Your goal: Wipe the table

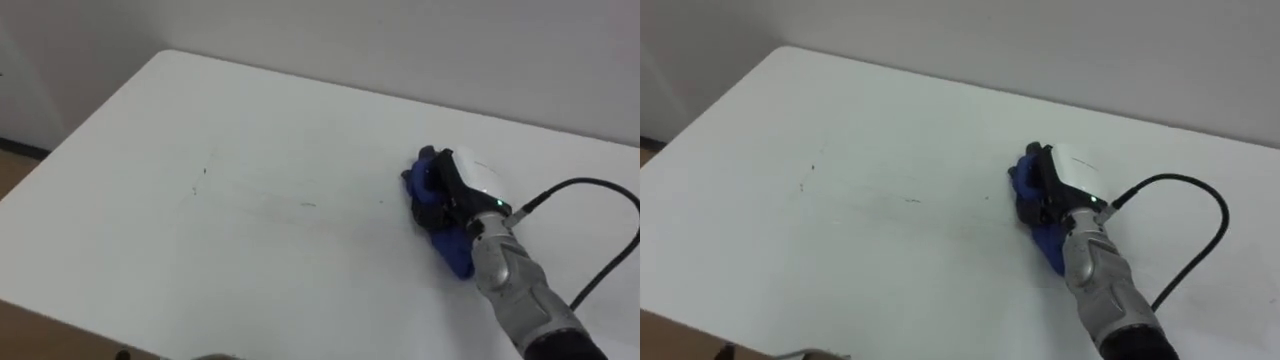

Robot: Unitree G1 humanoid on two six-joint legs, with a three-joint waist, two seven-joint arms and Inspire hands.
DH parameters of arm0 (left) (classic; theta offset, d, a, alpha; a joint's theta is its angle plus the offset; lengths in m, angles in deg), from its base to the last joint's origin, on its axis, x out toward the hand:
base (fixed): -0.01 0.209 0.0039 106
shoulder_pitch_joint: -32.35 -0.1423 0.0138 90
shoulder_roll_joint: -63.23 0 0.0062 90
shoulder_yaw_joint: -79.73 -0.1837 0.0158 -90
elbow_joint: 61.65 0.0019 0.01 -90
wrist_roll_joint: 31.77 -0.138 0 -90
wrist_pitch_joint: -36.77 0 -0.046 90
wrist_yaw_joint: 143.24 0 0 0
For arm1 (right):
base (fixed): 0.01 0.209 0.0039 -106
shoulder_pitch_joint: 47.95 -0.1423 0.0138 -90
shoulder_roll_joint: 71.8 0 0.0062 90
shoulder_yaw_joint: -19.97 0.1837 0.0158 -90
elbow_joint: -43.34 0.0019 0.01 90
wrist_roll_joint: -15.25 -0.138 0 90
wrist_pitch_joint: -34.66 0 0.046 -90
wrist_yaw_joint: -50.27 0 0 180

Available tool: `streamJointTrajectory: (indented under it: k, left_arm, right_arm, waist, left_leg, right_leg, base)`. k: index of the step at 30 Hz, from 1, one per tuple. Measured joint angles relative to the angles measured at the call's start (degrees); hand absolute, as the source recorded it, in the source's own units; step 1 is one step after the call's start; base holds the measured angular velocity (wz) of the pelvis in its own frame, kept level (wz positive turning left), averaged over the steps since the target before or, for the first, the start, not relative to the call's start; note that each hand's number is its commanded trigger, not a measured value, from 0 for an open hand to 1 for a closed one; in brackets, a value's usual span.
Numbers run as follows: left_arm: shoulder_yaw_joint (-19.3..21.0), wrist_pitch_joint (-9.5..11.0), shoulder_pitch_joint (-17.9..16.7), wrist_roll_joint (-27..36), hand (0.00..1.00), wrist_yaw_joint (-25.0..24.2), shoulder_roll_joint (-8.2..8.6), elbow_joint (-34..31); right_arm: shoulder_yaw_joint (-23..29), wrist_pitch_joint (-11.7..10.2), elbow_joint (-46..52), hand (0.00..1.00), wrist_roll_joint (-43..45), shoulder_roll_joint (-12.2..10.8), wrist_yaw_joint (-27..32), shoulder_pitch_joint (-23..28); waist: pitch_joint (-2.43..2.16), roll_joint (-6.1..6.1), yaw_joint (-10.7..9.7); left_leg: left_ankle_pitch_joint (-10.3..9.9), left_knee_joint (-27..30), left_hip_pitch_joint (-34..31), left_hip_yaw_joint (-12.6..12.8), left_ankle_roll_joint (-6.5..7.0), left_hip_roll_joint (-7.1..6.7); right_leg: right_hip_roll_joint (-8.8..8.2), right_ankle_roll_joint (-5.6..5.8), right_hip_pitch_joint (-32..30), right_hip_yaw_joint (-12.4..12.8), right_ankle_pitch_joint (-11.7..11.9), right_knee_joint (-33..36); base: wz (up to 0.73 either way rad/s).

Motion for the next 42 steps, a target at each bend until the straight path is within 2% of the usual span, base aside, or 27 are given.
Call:
streamJointTrajectory:
  k: [2,4,5,6,16,20,25,32,38,42]
  left_arm:
    - [-0.07,0.28,0.60,0.08,0.00,0.00,-0.01,0.02]
    - [-0.26,0.28,0.71,0.10,0.00,-0.02,-0.01,0.29]
    - [-0.25,0.27,0.65,0.10,0.00,-0.03,-0.01,0.60]
    - [-0.25,0.21,0.64,0.08,0.00,-0.03,-0.02,1.55]
    - [-0.23,-0.40,0.32,-0.07,0.00,-0.57,-0.02,2.46]
    - [-0.23,-0.41,0.48,-0.09,0.00,-1.60,0.00,2.28]
    - [-0.12,-0.41,1.25,-0.52,0.00,-1.66,0.01,2.06]
    - [-0.08,-0.61,1.20,-0.17,0.00,-1.40,0.00,1.73]
    - [0.00,-0.92,1.21,-0.09,0.00,-0.84,0.01,1.72]
    - [0.09,-0.93,1.21,-0.04,0.00,0.29,0.22,1.74]
  right_arm:
    - [0.69,-0.20,-0.04,0.64,-0.20,-0.01,-0.04,0.79]
    - [0.85,-0.21,-0.12,0.42,-0.11,-0.01,-0.04,1.11]
    - [0.91,-0.20,-0.15,0.11,-0.05,-0.02,-0.04,1.22]
    - [1.24,-0.20,-0.15,0.00,-0.01,-0.02,-0.04,1.58]
    - [1.49,-0.19,-0.10,0.00,-0.42,-0.03,-0.19,2.01]
    - [2.75,-0.19,0.30,0.00,-0.57,-0.04,-2.81,1.69]
    - [3.59,-0.11,0.93,0.00,-0.77,-0.08,-6.16,1.41]
    - [4.41,2.16,5.75,0.00,-1.43,-0.09,-9.25,3.20]
    - [5.44,2.71,9.22,0.00,-1.38,-0.21,-10.21,5.22]
    - [5.50,3.26,11.45,0.00,-1.34,-0.20,-10.20,6.67]
  waist:
    - [-0.18,-0.23,-0.62]
    - [-0.20,-0.28,-1.00]
    - [-0.21,-0.28,-1.19]
    - [-0.21,-0.28,-1.32]
    - [-0.33,-0.56,-1.32]
    - [-0.37,-0.64,-1.38]
    - [-0.45,-1.38,-1.94]
    - [-0.46,-1.49,-2.73]
    - [-0.42,-1.41,-3.49]
    - [-0.40,-1.34,-4.11]
  left_leg:
    - [-0.11,0.04,0.32,0.43,0.18,-0.20]
    - [-0.32,0.04,0.88,0.90,0.31,-0.29]
    - [-0.38,0.05,1.04,0.94,0.34,-0.35]
    - [-0.48,0.04,1.40,1.04,0.43,-0.44]
    - [-0.73,0.07,1.93,1.41,0.54,-0.58]
    - [-0.75,0.03,1.81,1.44,0.53,-0.63]
    - [-0.79,0.00,1.86,1.49,0.58,-0.68]
    - [-0.90,-0.65,2.73,2.72,0.64,-0.63]
    - [-1.08,-0.85,2.99,3.98,0.80,-0.62]
    - [-1.18,-0.92,3.00,4.02,0.80,-0.62]
  right_leg:
    - [-0.19,0.15,0.04,0.44,0.10,0.07]
    - [-0.28,0.26,0.39,0.93,0.16,0.02]
    - [-0.33,0.30,0.56,1.01,0.18,-0.02]
    - [-0.40,0.37,0.87,1.14,0.21,-0.09]
    - [-0.43,0.51,1.13,2.45,0.14,-0.14]
    - [-0.42,0.57,0.95,2.69,0.10,-0.16]
    - [-0.42,0.57,0.90,3.08,0.10,-0.16]
    - [-0.41,0.57,0.84,4.39,0.11,-0.13]
    - [-0.39,0.71,0.21,6.10,0.20,-0.06]
    - [-0.39,0.73,0.15,6.10,0.21,-0.02]
  base:
    - [-0.09]
    - [-0.11]
    - [-0.07]
    - [-0.04]
    - [-0.01]
    - [0.00]
    - [0.00]
    - [-0.07]
    - [-0.11]
    - [-0.01]
